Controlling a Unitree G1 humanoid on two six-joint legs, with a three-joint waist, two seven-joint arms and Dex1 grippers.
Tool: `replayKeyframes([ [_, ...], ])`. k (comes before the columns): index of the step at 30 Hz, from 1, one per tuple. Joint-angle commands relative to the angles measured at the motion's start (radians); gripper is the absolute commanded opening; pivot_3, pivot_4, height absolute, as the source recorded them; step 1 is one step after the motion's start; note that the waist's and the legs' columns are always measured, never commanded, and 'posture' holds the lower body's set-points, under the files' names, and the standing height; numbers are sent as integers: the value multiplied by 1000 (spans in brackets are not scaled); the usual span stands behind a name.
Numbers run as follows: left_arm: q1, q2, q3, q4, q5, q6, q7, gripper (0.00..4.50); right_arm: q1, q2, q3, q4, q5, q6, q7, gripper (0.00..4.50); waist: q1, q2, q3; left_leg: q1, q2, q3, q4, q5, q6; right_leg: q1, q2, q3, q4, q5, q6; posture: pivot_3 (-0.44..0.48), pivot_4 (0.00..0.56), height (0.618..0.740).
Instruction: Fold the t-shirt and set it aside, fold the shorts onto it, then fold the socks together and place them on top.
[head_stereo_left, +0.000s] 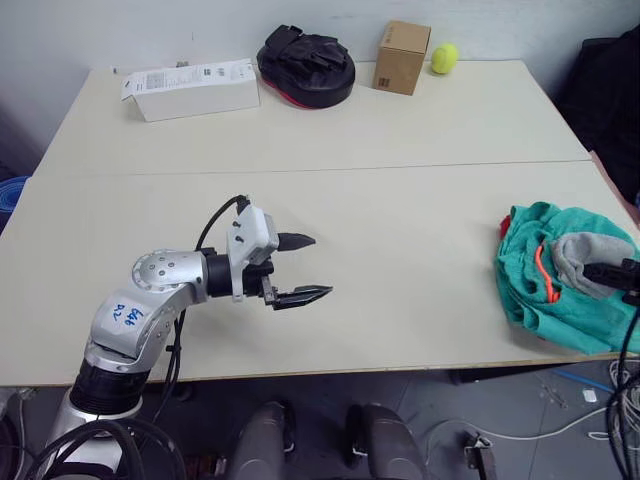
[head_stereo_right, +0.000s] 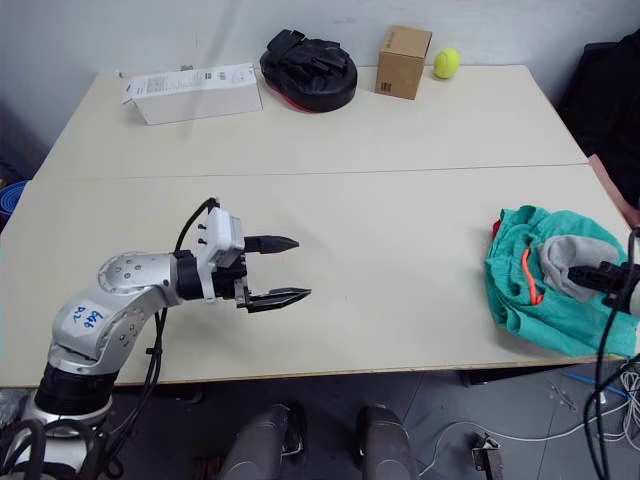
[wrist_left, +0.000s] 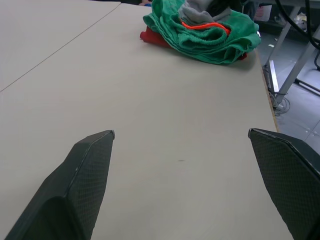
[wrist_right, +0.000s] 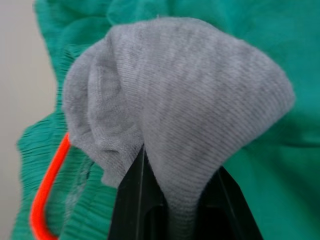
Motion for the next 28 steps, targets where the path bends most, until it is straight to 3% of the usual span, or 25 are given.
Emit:
replayKeyframes([
  [1, -13, 2, 2, -49, -18, 0, 5, 4500, -27, -30, -10, 36, -14, -16, 2, 1781, 0, 0, 0, 0, 0, 0, 0, 0, 0, 0, 0, 0, 0, 0, 0, 0, 150, 740],
  [8, -44, -6, -13, -32, -17, -14, -9, 4500, 52, -104, -55, -9, 1, -5, 76, 4256, 2, 0, 0, 0, 1, 0, 0, 0, 0, 0, 1, 0, 0, 0, 0, 0, 150, 740],
  [9, -52, -8, -17, -27, -16, -19, -14, 4500, 85, -121, -68, -37, 8, -7, 102, 4455, 4, 0, 0, 0, 1, 0, 0, 0, 0, 0, 1, 0, 0, 0, 0, 0, 150, 740],
  [14, -97, -15, -31, 9, -33, -31, -63, 4500, 347, -207, -204, -200, -32, -214, 310, 4455, 11, 0, 0, 0, 0, 0, 0, 0, 0, 0, 1, 0, 0, 0, 0, 0, 150, 740],
  [18, -136, -32, -22, 40, -76, -22, -108, 4500, 492, -259, -360, -216, -82, -406, 486, 4455, 10, 0, 0, 1, 1, 1, 0, 0, 0, 1, 2, 1, -1, 1, 1, 0, 150, 740],
  [23, -162, -35, -25, 60, -89, -33, -150, 4500, 601, -279, -481, -204, -118, -524, 674, 4455, 2, 0, 0, 2, 2, 0, 0, 0, 0, 1, 3, 2, -1, 1, 1, 0, 150, 740],
  [28, -162, -54, -4, 54, -121, -27, -143, 4500, 610, -235, -483, -239, -111, -554, 681, 4455, 1, 0, 0, 2, 2, 1, 1, 0, 0, 1, 3, 2, -1, 1, 1, 0, 150, 740],
])
